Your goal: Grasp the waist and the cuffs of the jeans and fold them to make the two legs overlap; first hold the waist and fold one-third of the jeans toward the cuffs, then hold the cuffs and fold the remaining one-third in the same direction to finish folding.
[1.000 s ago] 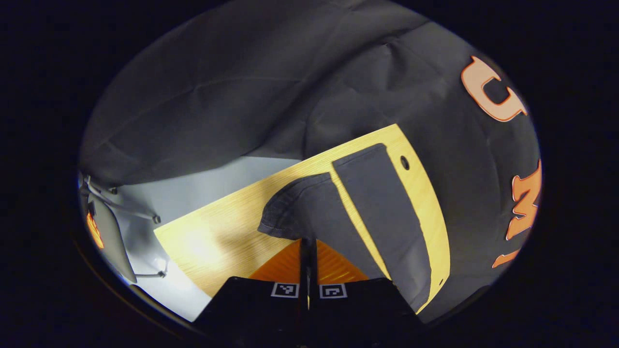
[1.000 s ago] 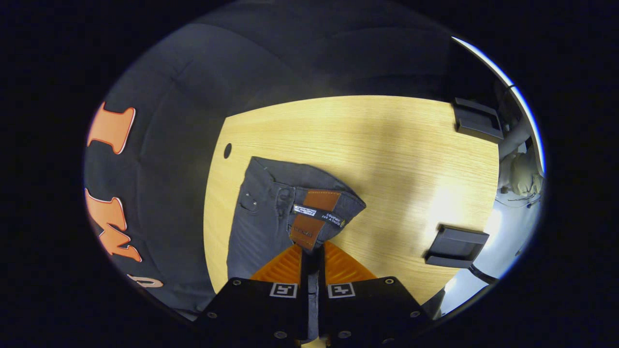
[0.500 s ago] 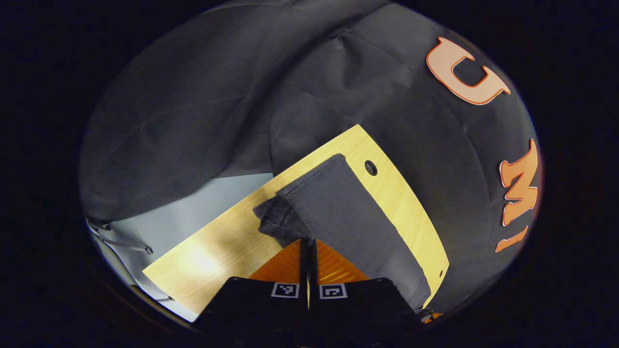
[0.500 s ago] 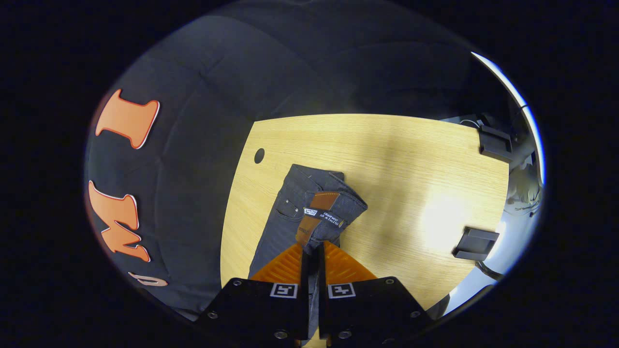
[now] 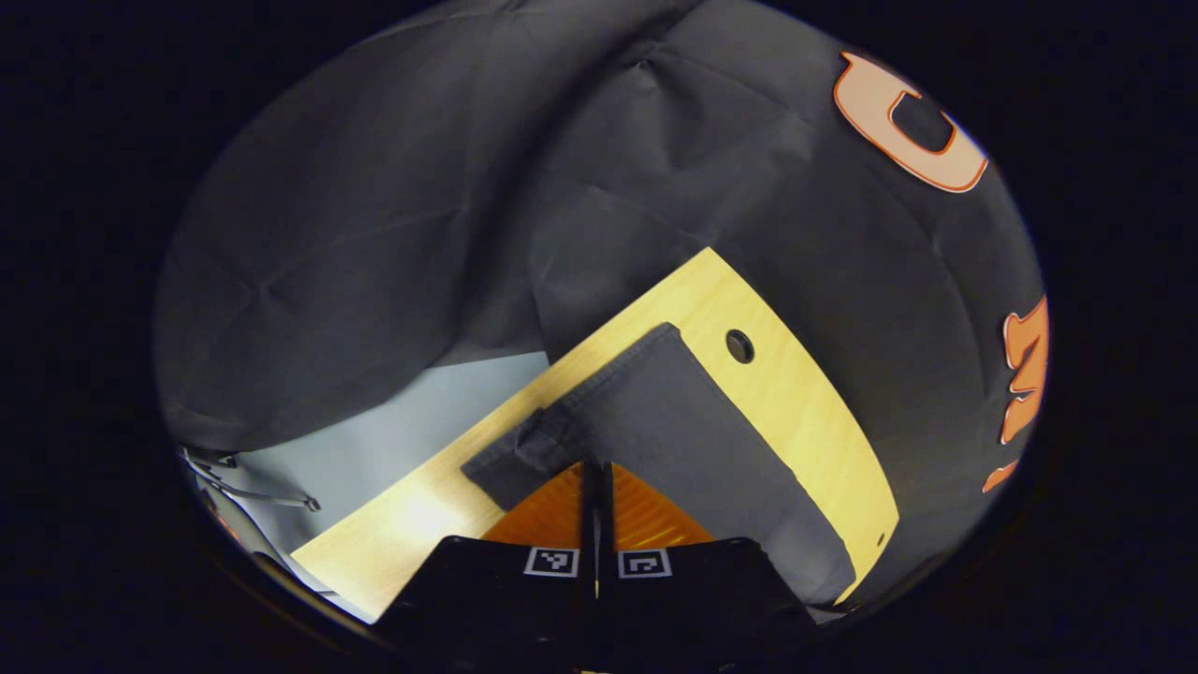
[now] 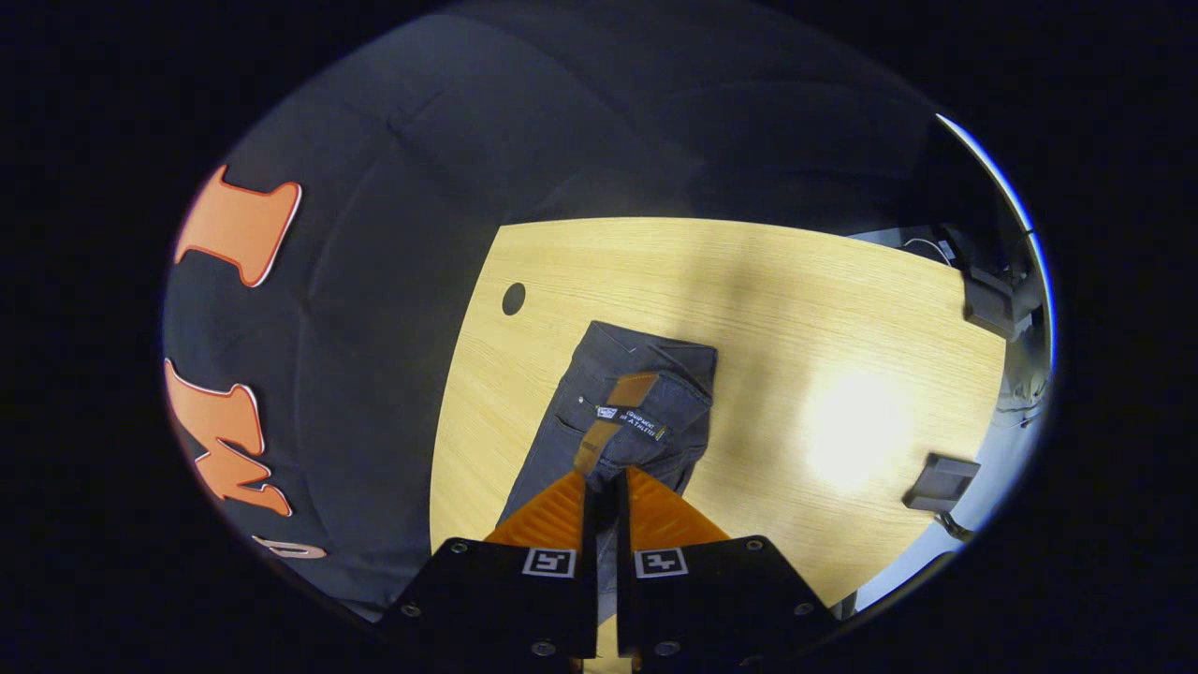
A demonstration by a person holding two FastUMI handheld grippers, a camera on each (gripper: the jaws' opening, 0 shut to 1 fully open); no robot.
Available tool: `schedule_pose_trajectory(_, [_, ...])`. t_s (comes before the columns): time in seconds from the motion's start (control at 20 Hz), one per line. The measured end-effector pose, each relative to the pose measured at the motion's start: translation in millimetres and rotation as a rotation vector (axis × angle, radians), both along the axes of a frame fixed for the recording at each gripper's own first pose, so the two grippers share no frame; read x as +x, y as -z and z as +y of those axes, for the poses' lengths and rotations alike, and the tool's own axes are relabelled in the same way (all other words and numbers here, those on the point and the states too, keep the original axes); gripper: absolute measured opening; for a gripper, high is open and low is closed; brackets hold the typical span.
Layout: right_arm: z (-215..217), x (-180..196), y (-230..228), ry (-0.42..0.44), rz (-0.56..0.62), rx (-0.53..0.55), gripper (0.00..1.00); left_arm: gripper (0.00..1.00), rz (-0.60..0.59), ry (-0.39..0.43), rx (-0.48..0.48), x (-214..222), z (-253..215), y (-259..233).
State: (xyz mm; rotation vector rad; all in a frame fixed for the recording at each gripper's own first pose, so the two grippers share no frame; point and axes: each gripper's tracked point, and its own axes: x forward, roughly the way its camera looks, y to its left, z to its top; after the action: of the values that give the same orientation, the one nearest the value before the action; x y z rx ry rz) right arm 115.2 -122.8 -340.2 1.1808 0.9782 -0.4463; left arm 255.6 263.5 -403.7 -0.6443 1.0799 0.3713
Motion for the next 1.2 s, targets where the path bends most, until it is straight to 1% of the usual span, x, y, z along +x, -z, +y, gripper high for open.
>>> schedule_pose_trajectory(0.1, [1,10,8,-0.008,0.004,0.015,0.08,0.01,0.01,0.008,0.055,11,6,4])
schedule_pose_trajectory(0.2, [4,22,14,-0.019,0.003,0.037,0.08,0.01,0.036,0.01,0.065,11,4,8])
schedule_pose_trajectory(0.3, [8,32,20,-0.038,0.008,0.038,0.09,0.01,0.063,0.014,0.024,7,-7,14])
schedule_pose_trajectory(0.4, [10,38,24,-0.049,0.016,0.045,0.08,0.01,0.077,0.04,-0.014,6,-16,23])
schedule_pose_trajectory(0.5, [10,41,27,-0.055,0.023,0.056,0.08,0.01,0.128,0.087,-0.022,4,-23,43])
schedule_pose_trajectory(0.55, [10,42,29,-0.058,0.025,0.057,0.09,0.01,0.162,0.1,-0.013,3,-28,42])
schedule_pose_trajectory(0.65, [11,44,31,-0.063,0.029,0.061,0.08,0.05,0.202,0.124,-0.025,11,-44,57])
schedule_pose_trajectory(0.7, [10,45,33,-0.06,0.032,0.062,0.08,0.25,0.214,0.131,-0.01,16,-45,62])
schedule_pose_trajectory(0.75, [10,45,33,-0.064,0.032,0.066,0.09,0.24,0.226,0.126,0.017,21,-45,73])
schedule_pose_trajectory(0.8, [10,45,33,-0.062,0.034,0.066,0.08,0.41,0.263,0.138,0.017,22,-47,81])
schedule_pose_trajectory(0.85, [10,45,33,-0.065,0.035,0.066,0.09,0.57,0.271,0.136,0.025,24,-46,80])
schedule_pose_trajectory(0.9, [10,46,34,-0.064,0.037,0.062,0.08,0.73,0.292,0.129,0.044,28,-44,90])
schedule_pose_trajectory(0.95, [10,46,35,-0.069,0.037,0.059,0.08,0.73,0.305,0.121,0.063,32,-41,92])
schedule_pose_trajectory(1.0, [10,46,35,-0.069,0.041,0.054,0.09,0.71,0.349,0.118,0.087,30,-36,96])
schedule_pose_trajectory(1.1, [10,47,36,-0.066,0.046,0.052,0.08,0.69,0.459,0.133,0.101,18,-37,105])
schedule_pose_trajectory(1.15, [11,49,37,-0.068,0.045,0.05,0.08,0.7,0.428,0.136,0.122,28,-36,114])
schedule_pose_trajectory(1.2, [11,48,38,-0.068,0.046,0.047,0.08,0.71,0.458,0.159,0.11,26,-39,110])
